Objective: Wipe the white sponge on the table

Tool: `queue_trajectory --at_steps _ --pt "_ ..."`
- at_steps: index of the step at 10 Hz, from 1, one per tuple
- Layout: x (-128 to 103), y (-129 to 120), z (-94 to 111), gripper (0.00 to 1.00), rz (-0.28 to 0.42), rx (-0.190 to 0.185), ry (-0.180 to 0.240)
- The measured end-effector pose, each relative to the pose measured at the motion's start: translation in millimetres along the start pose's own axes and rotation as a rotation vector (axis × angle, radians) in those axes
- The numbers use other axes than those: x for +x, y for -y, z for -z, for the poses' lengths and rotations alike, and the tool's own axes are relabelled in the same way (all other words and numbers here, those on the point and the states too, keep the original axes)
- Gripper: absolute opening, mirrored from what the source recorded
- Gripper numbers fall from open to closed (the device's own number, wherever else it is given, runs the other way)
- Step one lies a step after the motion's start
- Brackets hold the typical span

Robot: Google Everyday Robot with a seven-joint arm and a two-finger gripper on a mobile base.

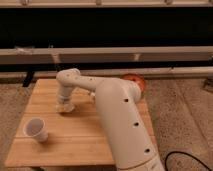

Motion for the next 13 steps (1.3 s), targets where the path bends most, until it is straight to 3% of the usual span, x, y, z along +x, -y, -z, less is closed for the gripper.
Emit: queue_trajectory --at_steps 4,9,13 --pt "2 -3 -1 0.00 -0.006 0.005 0.003" --pt "85 -29 58 0.00 -0.146 0.160 0.055" --pt "96 -16 89 0.00 -0.170 0.240 0.075"
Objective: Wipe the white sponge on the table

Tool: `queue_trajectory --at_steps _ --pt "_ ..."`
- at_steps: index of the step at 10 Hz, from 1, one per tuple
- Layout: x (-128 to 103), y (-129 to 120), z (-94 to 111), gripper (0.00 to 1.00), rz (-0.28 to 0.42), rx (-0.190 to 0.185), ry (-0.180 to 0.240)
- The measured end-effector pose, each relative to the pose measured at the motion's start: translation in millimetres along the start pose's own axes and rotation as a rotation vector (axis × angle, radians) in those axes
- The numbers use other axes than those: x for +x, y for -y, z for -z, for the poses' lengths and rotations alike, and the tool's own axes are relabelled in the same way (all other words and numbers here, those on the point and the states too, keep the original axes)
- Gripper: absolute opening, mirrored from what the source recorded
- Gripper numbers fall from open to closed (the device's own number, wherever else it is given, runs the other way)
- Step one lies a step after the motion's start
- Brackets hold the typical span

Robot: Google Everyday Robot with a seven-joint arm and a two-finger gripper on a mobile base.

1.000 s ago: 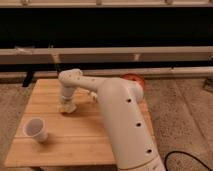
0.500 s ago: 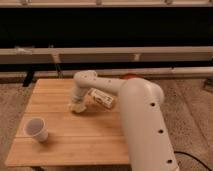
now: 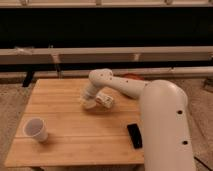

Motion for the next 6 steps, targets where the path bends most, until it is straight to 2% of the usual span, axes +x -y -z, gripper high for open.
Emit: queue_trajectory --at_steps 3,6 --pt "-34 37 -9 0.00 0.022 0.017 0.008" --pt "-56 59 -17 0.00 0.056 0.010 0.004"
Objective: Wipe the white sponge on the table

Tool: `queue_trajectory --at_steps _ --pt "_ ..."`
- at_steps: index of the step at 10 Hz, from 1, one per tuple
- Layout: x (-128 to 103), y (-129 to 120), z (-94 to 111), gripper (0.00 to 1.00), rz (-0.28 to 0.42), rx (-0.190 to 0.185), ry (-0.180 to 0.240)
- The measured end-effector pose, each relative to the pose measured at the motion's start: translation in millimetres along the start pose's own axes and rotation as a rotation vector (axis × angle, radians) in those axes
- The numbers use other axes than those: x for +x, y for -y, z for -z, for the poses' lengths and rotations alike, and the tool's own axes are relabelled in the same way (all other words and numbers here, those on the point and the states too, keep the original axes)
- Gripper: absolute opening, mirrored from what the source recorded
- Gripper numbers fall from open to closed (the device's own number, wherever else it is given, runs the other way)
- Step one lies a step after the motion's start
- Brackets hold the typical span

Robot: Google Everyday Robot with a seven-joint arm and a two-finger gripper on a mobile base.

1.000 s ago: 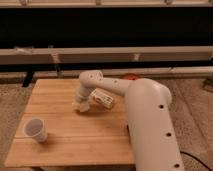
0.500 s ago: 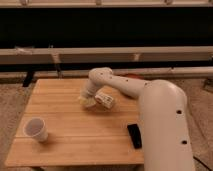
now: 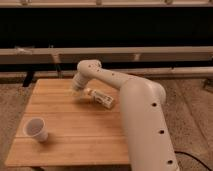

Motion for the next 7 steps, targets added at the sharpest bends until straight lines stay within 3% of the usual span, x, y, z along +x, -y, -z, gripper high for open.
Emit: queue_trajectory --at_steps 2,7 --pt "-11 6 -11 0.00 0.018 -0.018 -0.002" --pt "-47 -12 -56 0.00 0.104 -0.121 -0.015"
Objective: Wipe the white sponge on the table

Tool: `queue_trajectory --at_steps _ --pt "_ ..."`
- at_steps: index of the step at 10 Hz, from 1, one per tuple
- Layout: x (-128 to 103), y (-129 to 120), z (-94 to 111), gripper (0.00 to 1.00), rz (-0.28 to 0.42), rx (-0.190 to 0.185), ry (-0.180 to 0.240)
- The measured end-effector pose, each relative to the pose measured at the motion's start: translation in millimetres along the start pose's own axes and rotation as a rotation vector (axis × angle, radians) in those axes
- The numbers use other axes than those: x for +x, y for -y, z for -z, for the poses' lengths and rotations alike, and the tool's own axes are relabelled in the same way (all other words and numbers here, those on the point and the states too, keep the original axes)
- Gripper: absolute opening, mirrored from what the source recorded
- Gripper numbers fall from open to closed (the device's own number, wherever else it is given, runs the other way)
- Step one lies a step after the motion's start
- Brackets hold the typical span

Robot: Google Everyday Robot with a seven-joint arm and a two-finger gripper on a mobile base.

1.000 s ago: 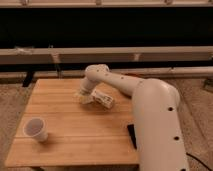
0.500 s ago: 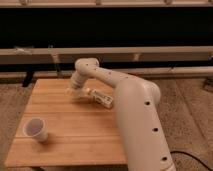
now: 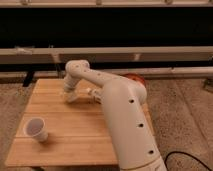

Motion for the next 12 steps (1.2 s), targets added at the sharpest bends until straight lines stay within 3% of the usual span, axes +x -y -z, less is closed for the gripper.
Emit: queue_trajectory --at_steps 5,10,12 --pt "-15 -21 -34 0.00 0.075 -0.094 -0.046" --pt "-13 -48 -39 0.00 0.118 -0.132 -0.053" --pt "-8 -51 -37 0.00 0.114 -0.129 -0.051"
